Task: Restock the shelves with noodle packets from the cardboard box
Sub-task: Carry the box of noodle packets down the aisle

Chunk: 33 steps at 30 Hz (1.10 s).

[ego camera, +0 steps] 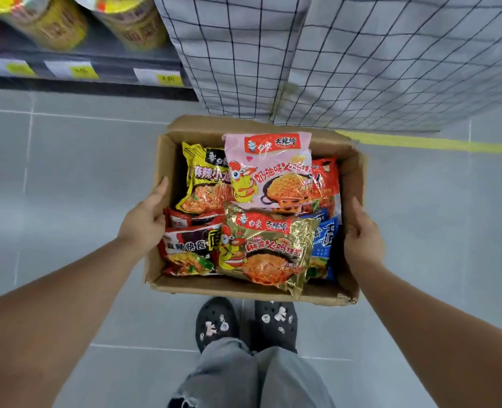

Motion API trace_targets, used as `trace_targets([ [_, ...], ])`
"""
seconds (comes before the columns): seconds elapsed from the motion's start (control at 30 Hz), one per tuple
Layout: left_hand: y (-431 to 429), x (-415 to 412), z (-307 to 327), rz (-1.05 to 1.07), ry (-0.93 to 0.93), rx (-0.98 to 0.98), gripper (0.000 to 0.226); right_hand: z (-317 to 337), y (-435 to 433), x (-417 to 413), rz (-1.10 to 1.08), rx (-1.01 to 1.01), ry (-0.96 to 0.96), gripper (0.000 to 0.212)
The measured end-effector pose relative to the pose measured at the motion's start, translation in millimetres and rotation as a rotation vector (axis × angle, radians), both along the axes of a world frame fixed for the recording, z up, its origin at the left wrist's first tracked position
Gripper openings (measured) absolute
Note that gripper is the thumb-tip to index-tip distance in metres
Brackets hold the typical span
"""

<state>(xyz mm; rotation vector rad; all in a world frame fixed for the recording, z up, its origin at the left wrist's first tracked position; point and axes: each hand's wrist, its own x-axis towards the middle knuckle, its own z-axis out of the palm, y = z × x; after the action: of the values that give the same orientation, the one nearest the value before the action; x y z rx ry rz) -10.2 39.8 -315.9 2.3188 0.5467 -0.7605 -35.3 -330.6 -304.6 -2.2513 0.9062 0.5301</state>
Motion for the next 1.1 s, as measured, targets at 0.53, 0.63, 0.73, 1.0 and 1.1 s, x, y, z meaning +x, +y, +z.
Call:
trace_targets([
  [0.53, 82, -61, 142, 0.292, -0.012, 0.161, 0.056, 134, 97, 26, 0.171, 0.03, -0.14, 0.051],
  [0.63, 121, -85, 178, 0.359, -0.022, 0.183, 0.056, 170, 138, 36, 0.29, 0.039, -0.157, 0.051],
  [0.73, 162, -108, 207, 0.465, -0.009, 0.204, 0.061, 196, 194, 46, 0.396, 0.041, -0.157, 0.05],
  [1.0, 319, -171, 248, 0.689, 0.006, 0.2, 0.07, 228, 383, 48, 0.607, 0.037, -0.205, 0.052],
  [1.1, 387, -195, 265, 0.765, -0.03, 0.166, 0.071, 243, 458, 42, 0.661, 0.075, -0.227, 0.053],
])
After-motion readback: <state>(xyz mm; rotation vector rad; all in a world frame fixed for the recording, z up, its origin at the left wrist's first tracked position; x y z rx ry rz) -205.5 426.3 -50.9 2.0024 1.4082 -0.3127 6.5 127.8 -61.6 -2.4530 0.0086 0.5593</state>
